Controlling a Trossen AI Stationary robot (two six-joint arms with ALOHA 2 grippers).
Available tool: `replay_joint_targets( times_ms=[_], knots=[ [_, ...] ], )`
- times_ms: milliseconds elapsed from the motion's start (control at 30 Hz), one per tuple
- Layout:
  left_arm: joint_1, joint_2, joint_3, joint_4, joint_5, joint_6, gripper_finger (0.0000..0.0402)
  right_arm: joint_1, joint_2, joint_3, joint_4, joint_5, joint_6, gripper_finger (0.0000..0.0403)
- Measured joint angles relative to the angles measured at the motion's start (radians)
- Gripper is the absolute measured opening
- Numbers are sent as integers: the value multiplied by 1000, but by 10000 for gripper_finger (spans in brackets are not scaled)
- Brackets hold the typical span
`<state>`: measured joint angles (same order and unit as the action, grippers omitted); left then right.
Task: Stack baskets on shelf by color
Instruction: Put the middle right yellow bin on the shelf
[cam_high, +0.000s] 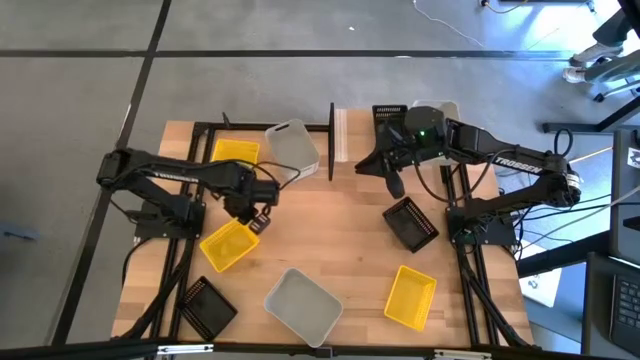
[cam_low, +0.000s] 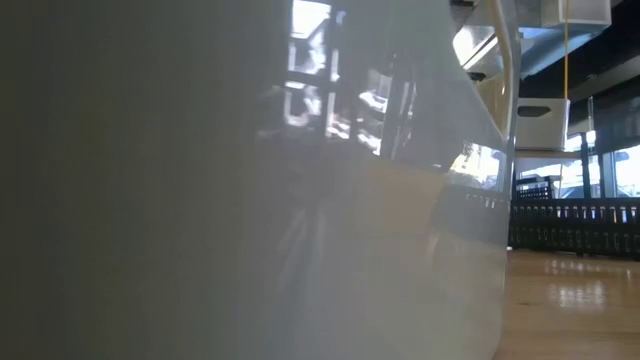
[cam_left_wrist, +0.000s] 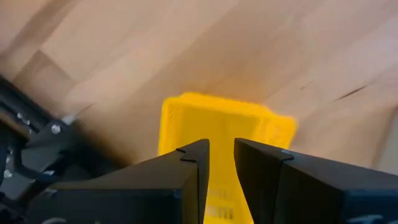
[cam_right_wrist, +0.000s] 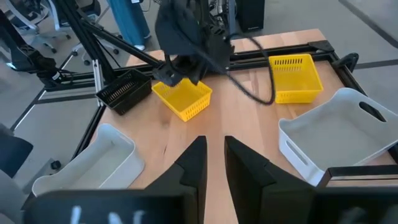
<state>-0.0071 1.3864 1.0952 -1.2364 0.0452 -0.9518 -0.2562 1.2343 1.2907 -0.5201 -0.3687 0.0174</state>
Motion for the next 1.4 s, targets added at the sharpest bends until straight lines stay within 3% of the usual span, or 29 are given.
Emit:
replay_joint_targets(
  times_ms=[567, 1400],
  knots=[
    [-21, -1, -181, 31, -31, -12, 66, 0, 0, 0, 0, 0, 6, 55],
    [-21, 44, -191, 78, -55, -7, 66, 0, 0, 0, 0, 0, 7, 55]
  ],
)
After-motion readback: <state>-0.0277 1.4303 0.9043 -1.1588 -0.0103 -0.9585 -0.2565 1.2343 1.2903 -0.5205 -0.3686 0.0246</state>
